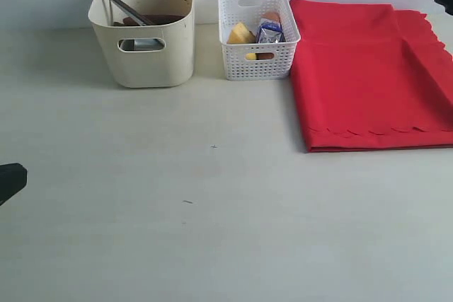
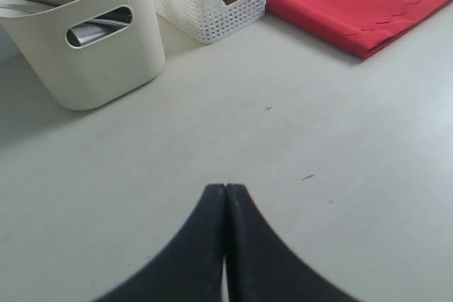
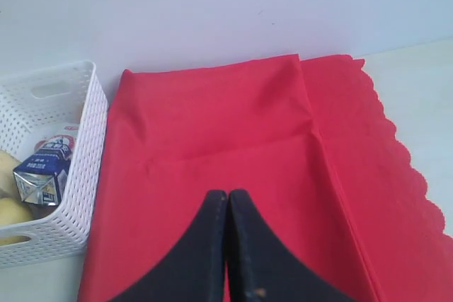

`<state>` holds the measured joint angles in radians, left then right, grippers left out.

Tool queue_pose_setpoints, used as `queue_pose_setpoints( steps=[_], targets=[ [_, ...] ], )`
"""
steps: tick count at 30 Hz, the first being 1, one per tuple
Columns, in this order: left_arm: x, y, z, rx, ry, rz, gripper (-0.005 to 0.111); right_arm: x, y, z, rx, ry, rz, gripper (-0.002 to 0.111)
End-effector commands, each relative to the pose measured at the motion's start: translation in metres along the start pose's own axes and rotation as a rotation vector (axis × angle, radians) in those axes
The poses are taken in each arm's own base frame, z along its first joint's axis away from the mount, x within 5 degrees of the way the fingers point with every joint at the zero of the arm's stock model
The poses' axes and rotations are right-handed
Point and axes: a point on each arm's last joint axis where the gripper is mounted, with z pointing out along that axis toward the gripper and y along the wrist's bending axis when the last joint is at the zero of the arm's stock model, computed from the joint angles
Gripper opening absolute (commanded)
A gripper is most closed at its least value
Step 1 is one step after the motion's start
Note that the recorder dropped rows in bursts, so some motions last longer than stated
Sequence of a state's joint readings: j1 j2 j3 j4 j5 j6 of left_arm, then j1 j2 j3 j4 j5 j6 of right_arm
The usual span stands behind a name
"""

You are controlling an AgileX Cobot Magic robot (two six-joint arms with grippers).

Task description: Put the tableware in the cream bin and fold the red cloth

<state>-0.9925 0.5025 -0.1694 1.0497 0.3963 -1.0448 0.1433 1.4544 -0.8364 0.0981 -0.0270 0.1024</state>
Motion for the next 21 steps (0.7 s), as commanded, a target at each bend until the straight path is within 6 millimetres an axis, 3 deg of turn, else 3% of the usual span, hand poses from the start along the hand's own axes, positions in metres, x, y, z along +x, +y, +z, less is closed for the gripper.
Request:
queue_pose_setpoints(
  steps=[1, 6, 9, 15, 19, 21],
  targets=[
    [0.001, 0.001, -0.001, -0.012, -0.003, -0.004, 0.0, -0.003, 0.001, -0.004, -0.007, -0.037, 0.006, 0.0],
    [0.0, 0.007, -0.009, -0.032, -0.08, -0.045, 0.0, -0.003, 0.001, -0.004, -0.007, -0.037, 0.006, 0.0],
    [0.007, 0.019, -0.021, -0.133, -0.164, -0.113, 0.0, -0.003, 0.001, -0.004, -0.007, -0.037, 0.006, 0.0],
    [0.022, 0.042, -0.06, -0.551, -0.377, -0.252, 0.0, -0.003, 0.001, -0.004, -0.007, -0.037, 0.006, 0.0],
    [0.026, 0.051, -0.07, -0.823, -0.346, -0.3, 0.0, -0.004, 0.001, -0.005, -0.008, -0.04, 0.006, 0.0],
    [0.03, 0.052, -0.07, -0.873, -0.342, -0.313, 0.0, -0.004, 0.001, -0.006, -0.008, -0.041, 0.006, 0.0]
  ],
)
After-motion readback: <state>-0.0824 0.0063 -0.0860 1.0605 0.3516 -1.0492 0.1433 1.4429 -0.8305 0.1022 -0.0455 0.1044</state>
